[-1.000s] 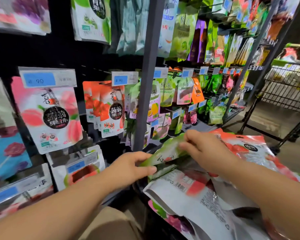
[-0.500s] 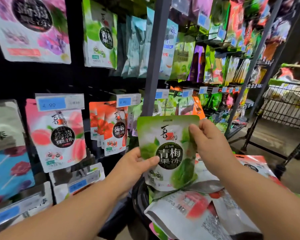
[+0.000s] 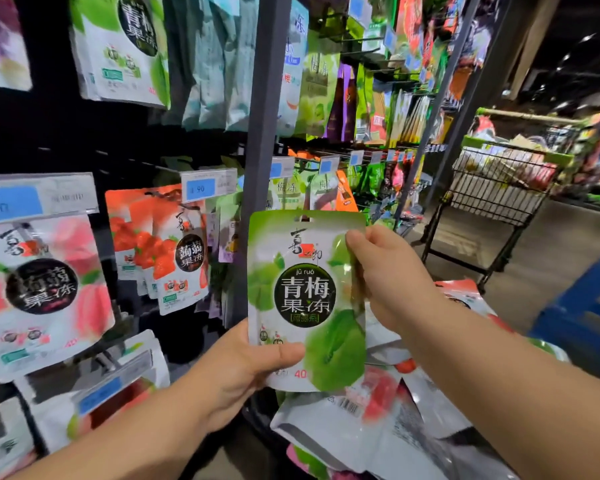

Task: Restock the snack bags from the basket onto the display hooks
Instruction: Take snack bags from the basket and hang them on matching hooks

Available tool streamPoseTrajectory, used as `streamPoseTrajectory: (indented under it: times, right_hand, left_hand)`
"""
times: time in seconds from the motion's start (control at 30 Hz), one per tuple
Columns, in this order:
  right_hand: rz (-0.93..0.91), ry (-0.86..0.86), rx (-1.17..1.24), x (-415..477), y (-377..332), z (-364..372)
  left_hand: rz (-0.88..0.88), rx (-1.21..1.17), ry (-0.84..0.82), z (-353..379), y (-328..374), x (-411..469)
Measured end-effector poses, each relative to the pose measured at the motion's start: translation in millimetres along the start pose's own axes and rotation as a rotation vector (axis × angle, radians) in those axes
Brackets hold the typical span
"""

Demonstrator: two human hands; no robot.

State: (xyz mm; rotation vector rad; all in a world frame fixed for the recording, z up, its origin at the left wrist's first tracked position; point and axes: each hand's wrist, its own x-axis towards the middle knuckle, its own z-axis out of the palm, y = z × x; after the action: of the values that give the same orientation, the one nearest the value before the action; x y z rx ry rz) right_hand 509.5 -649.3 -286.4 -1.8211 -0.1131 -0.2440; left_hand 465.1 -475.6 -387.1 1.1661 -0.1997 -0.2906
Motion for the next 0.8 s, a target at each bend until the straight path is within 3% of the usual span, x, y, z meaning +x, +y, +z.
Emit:
streamPoseTrajectory:
  times: [0.17,0.4,0.63,0.8]
  right_hand:
    - [-0.033,-0.035,-0.169,-1,-3,-42]
    - [0.021,0.202,-0.603,-32,13,-119]
    - [0.283,0.073,-0.979,-49,41,-140]
    - [0.389,-0.031,-1.091,-52,54,-138]
  left_hand:
    - [0.025,-0.027,0.039,2,-6,-6]
    - [-0.016,-0.028,0.112,10,-17,-8]
    - [-0.093,-0.063,0.078,19,-29,-3]
    - [-0.061,-0.058,0.075,18,-32,2]
